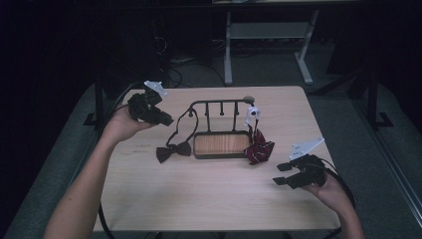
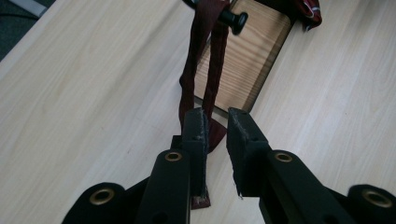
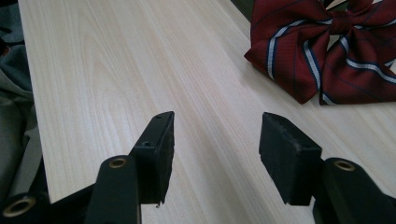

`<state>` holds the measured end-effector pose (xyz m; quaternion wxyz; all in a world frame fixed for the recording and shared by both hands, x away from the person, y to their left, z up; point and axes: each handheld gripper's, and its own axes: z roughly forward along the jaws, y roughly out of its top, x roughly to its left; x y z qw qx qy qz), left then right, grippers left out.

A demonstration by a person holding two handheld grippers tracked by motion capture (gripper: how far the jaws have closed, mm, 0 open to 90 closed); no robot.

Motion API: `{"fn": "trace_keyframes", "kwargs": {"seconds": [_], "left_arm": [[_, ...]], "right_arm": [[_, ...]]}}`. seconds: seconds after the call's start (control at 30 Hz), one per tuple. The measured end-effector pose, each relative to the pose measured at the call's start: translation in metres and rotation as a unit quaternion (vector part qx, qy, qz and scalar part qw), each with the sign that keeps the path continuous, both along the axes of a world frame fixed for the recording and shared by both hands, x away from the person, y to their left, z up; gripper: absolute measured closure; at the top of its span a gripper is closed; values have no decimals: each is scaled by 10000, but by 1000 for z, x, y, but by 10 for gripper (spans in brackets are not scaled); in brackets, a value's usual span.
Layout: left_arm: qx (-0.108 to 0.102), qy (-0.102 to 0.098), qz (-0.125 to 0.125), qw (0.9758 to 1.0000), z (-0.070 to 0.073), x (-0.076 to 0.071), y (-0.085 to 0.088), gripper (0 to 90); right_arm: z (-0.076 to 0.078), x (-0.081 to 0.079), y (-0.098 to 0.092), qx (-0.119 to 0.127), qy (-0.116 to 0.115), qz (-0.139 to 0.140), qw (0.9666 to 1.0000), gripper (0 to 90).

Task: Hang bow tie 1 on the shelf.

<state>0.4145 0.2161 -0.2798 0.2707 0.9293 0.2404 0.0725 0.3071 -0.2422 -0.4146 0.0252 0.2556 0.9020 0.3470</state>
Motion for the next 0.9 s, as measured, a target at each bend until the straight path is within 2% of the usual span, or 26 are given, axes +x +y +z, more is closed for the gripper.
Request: {"fn": "trace_keyframes", "kwargs": {"seconds": [0.13,0.17,0.5,0.9], "left_arm": [[-9,-17,-24,10000,0,-4,5,761],[-67,-23,15,10000,-1,-6,5,761],[59,-44,-62,10000,-7,-17,9,729],[19,-60,-44,10000,-18,-29,17,697]], "right_arm": [[0,1,-1,-1,-61,-29,10000,436],[0,1,-1,1,-51,-32,10000,436],[0,1,-3,4,-52,-105,9999,423],[-1,0,-5,9,-38,-197,9998,410]]}}
